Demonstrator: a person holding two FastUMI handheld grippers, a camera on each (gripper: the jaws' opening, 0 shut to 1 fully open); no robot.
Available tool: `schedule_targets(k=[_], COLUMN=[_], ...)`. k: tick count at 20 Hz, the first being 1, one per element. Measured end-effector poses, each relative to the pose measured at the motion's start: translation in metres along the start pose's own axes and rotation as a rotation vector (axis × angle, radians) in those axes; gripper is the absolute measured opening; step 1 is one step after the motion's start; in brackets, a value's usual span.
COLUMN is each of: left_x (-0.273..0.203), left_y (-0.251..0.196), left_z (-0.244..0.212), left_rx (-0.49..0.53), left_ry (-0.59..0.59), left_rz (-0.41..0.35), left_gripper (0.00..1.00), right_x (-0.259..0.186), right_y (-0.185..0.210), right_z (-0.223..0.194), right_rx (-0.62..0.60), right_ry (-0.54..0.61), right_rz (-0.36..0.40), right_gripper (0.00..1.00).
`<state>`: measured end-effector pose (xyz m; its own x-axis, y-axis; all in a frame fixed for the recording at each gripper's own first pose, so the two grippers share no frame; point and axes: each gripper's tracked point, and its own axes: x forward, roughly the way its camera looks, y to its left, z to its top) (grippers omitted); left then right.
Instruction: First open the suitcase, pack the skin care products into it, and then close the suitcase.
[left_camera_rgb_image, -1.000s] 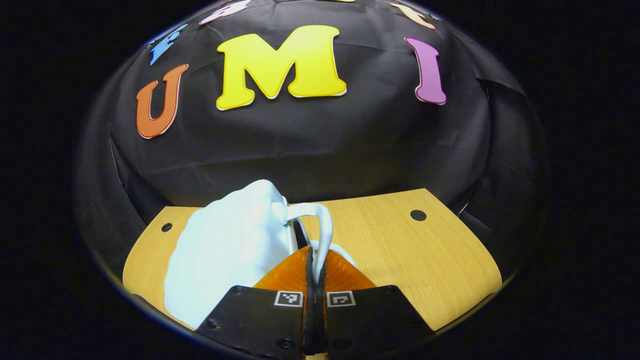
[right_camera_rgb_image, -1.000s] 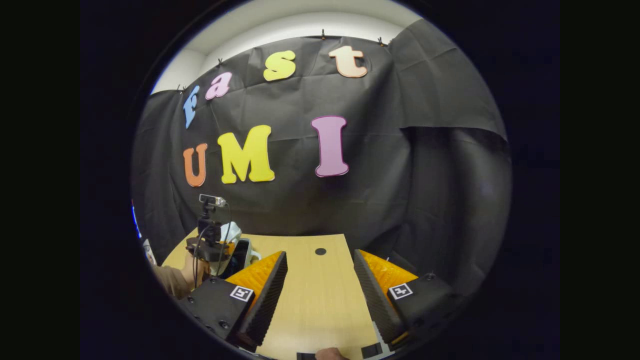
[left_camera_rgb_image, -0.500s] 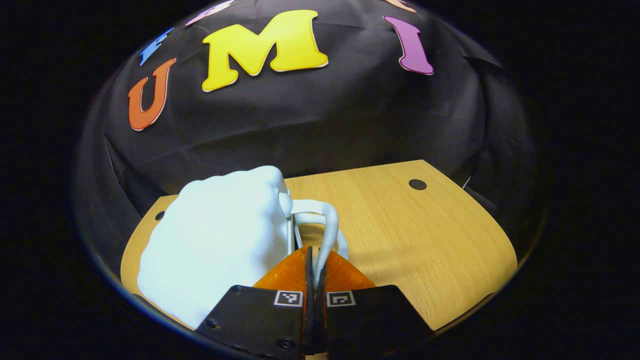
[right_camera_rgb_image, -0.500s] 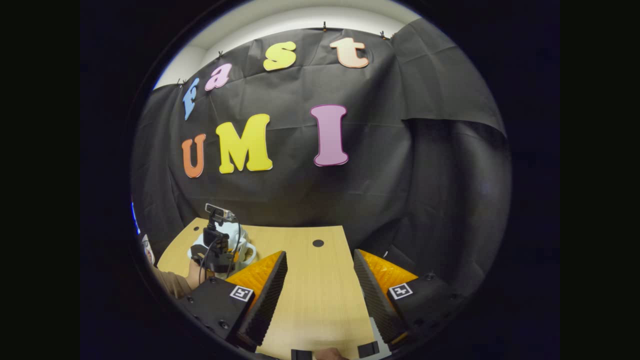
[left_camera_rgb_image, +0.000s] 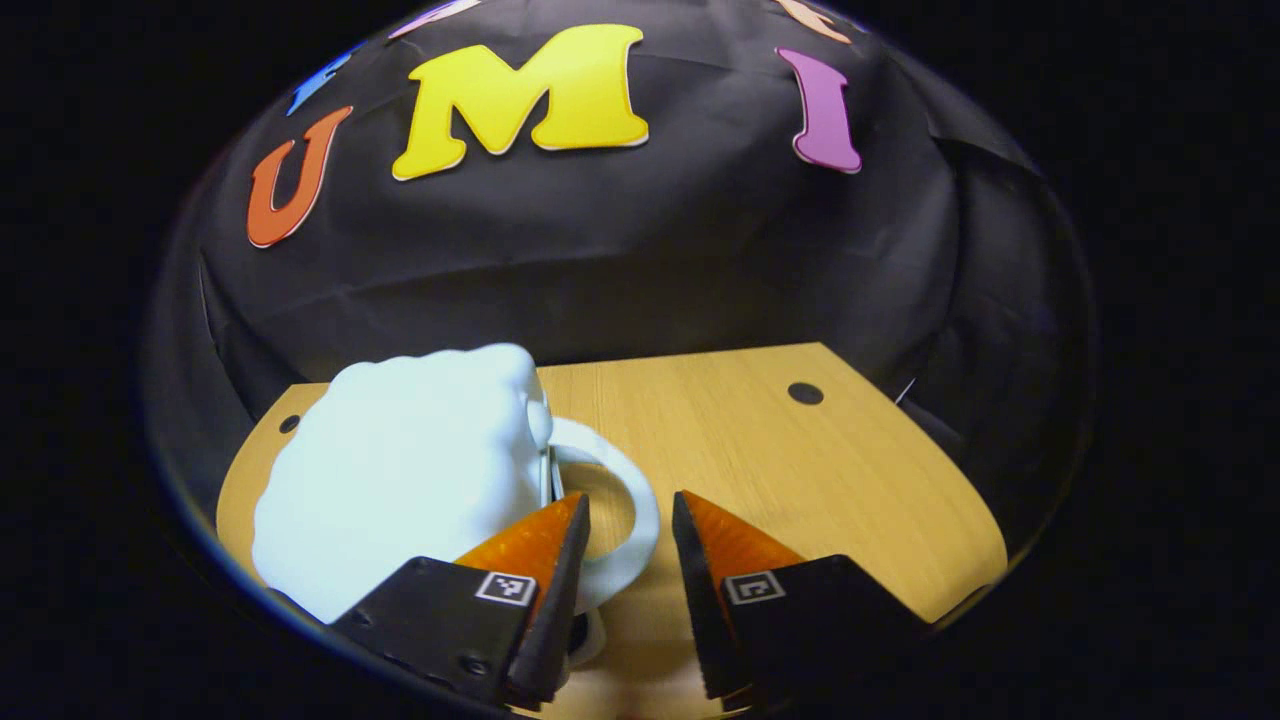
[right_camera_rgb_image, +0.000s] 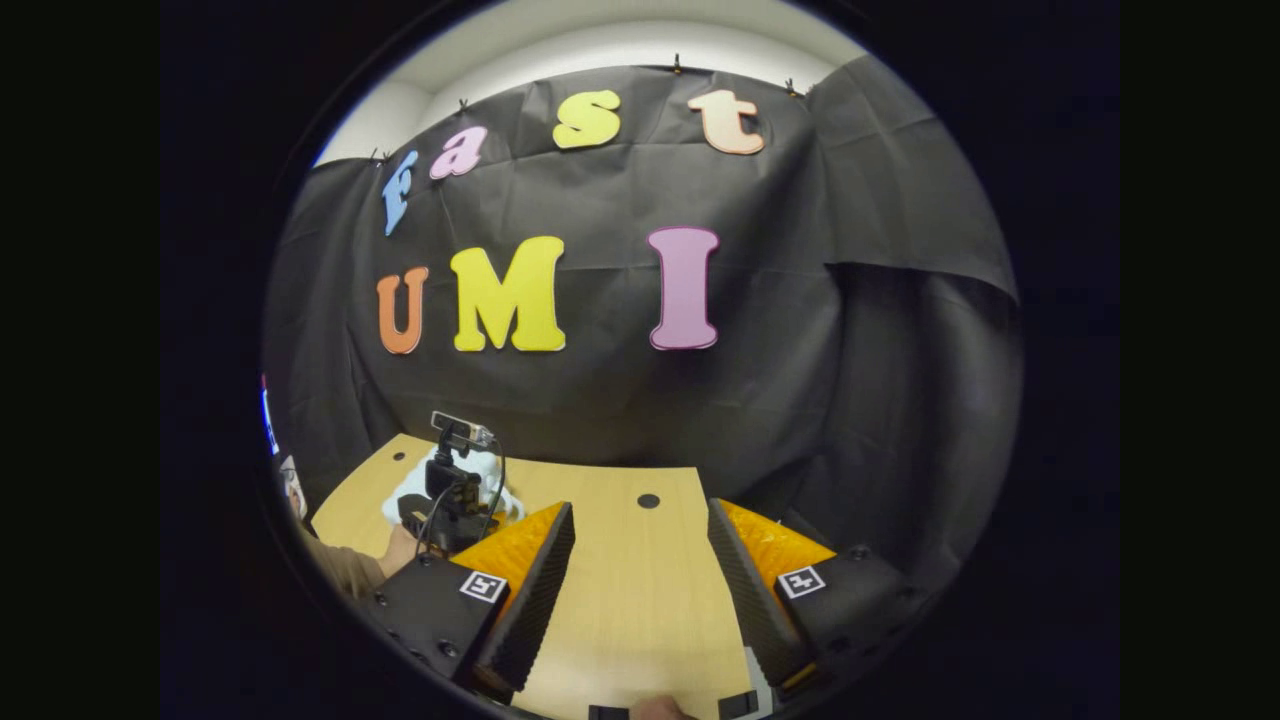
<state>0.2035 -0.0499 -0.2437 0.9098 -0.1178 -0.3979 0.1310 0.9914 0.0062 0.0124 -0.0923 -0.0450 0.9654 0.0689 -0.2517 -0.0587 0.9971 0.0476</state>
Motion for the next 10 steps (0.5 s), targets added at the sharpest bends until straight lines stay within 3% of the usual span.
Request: schedule_targets(k=[1,2,5,7,10], left_x=[-0.002,-0.007,-0.038,-0.071,-0.131], left_y=[-0.001,0.002,0.007,0.016,0.038], left_z=[0.014,0.021,0.053,0.073,0.099], left_rx=[0.006,0.020,0.044,0.041,0.037], left_ry=[-0.030,-0.039,-0.117,-0.176,-0.266], left_rz=[-0.015,-0.013,-0.023,-0.025,0.009], left_gripper=[0.64,0.79,0.85,0.99,0.99], right_x=[-0.001,-0.002,0.001,0.004,0.012], right_y=[0.007,0.015,0.046,0.069,0.105], right_z=[0.004,0.008,0.020,0.027,0.030], right_rx=[-0.004,-0.010,-0.031,-0.043,-0.070], right_ry=[-0.008,-0.017,-0.053,-0.079,-0.108], right_rz=[0.004,0.009,0.031,0.046,0.064], right_gripper=[0.78,0.78,0.78,0.78,0.80])
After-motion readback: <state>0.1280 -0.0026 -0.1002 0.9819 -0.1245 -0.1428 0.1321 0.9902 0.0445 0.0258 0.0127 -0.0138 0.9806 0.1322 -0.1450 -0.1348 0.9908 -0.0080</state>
